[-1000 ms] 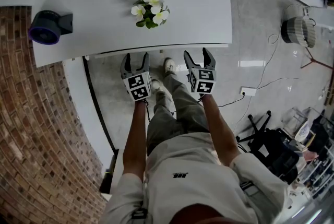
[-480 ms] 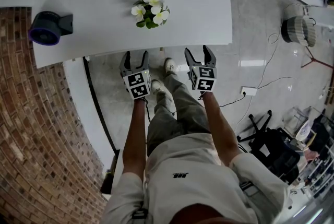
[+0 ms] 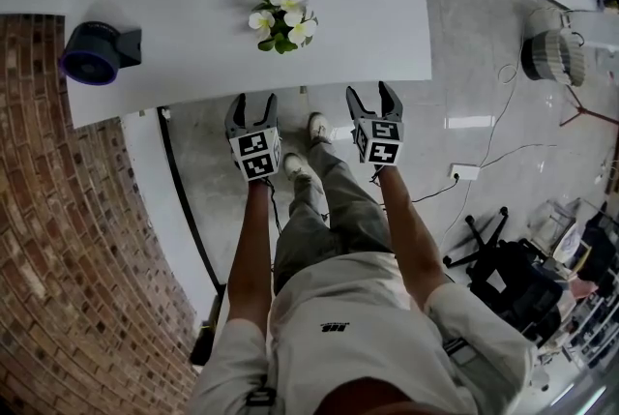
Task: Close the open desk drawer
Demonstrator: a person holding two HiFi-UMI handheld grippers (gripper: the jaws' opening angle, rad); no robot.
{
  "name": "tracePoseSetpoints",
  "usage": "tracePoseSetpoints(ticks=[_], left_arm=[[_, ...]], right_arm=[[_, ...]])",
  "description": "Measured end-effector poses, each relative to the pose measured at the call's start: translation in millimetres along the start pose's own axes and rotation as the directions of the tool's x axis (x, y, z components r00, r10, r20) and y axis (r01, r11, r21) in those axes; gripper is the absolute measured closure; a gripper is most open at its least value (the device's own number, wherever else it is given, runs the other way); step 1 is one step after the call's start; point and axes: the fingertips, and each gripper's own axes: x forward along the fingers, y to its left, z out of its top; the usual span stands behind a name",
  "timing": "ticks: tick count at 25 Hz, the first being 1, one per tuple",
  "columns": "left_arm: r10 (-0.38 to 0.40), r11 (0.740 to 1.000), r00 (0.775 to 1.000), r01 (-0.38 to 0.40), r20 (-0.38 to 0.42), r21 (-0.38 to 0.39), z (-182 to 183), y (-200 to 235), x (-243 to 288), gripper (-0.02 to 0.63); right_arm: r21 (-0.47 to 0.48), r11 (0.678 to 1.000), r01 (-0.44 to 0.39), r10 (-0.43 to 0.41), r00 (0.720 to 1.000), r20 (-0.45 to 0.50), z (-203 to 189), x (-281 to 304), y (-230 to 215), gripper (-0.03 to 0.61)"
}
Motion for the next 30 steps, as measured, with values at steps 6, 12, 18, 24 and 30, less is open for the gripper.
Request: tracePoseSetpoints(ticks=[6, 12, 18, 24, 30], left_arm=[[-0.031, 0.999, 1.000, 0.031, 0.005, 0.024, 1, -2, -6, 0.324], [-0.060, 0.998, 0.997, 0.059, 0.042, 0.036, 5, -10, -27, 0.325], [-0.092, 0.995, 0.988, 0.085, 0.122, 0.056, 20, -23, -65, 0.342], [-0.132, 0.989, 0.967, 0.114, 0.217, 0.097, 41, -41, -131, 0.356], [-0.178, 0.980, 0.943, 0.144, 0.280, 0.139, 42, -59, -193, 0.365]], right_arm=[[-0.019, 1.000, -0.012, 0.013, 1.000, 0.011, 5, -6, 7, 0.262], [-0.037, 0.999, -0.040, 0.041, 0.998, 0.044, 10, -32, 24, 0.262], [-0.079, 0.993, -0.085, 0.093, 0.989, 0.112, 26, -76, 56, 0.275], [-0.143, 0.985, -0.094, 0.121, 0.973, 0.195, 53, -144, 90, 0.314], [-0.161, 0.983, -0.087, 0.128, 0.957, 0.261, 59, -206, 111, 0.319]])
